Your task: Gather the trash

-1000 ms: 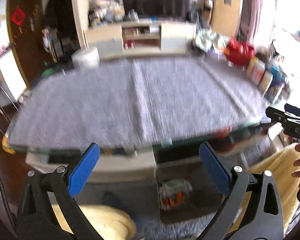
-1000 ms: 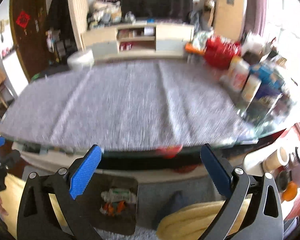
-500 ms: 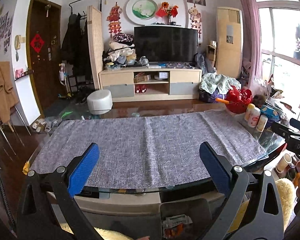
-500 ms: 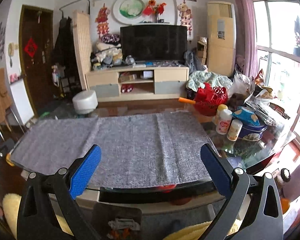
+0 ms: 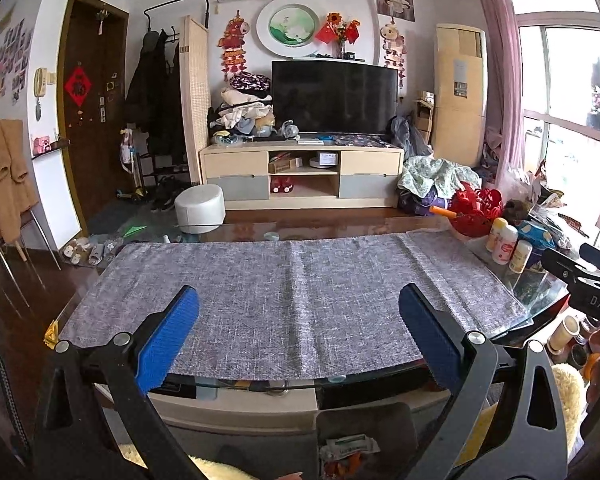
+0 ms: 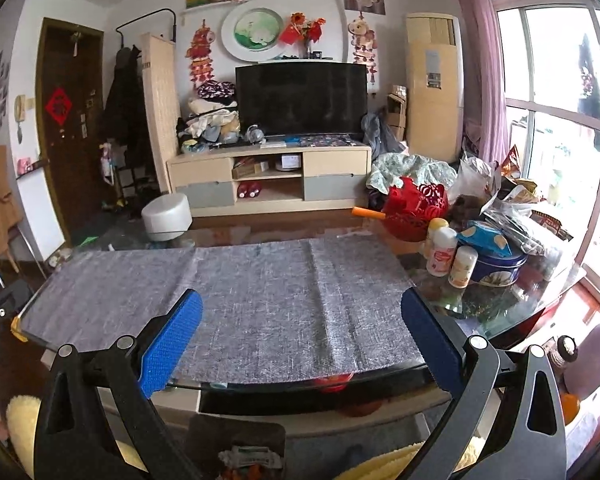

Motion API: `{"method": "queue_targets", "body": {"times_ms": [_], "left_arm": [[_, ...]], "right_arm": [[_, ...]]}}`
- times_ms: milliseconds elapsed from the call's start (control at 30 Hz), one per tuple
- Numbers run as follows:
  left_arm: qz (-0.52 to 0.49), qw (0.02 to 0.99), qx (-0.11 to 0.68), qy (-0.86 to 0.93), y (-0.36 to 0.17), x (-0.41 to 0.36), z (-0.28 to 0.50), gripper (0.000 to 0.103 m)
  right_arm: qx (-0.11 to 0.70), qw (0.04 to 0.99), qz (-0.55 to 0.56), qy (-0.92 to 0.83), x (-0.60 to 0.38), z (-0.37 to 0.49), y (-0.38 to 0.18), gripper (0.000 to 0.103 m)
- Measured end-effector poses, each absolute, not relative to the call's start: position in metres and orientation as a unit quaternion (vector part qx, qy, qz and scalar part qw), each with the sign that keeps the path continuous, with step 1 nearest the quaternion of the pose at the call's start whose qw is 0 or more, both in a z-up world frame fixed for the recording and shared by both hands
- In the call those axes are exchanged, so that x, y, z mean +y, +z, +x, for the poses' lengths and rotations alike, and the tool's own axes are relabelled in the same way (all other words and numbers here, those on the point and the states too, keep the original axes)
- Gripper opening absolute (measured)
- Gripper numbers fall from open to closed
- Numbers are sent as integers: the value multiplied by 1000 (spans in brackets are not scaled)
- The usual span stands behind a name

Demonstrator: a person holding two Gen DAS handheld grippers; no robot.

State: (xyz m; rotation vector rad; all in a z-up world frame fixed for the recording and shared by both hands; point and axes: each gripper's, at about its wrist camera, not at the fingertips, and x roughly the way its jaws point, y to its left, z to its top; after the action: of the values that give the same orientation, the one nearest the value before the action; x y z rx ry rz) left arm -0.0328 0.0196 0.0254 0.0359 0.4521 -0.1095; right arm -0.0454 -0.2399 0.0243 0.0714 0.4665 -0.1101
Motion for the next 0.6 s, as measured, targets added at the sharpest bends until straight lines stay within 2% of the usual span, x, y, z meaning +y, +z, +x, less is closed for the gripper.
{"method": "queue_targets", "body": {"times_ms": [600], "left_arm": [[21,972,227,-52,22,17,-32,95]], "right_arm": [[235,970,32,-48,-234,-44,24,100]]}}
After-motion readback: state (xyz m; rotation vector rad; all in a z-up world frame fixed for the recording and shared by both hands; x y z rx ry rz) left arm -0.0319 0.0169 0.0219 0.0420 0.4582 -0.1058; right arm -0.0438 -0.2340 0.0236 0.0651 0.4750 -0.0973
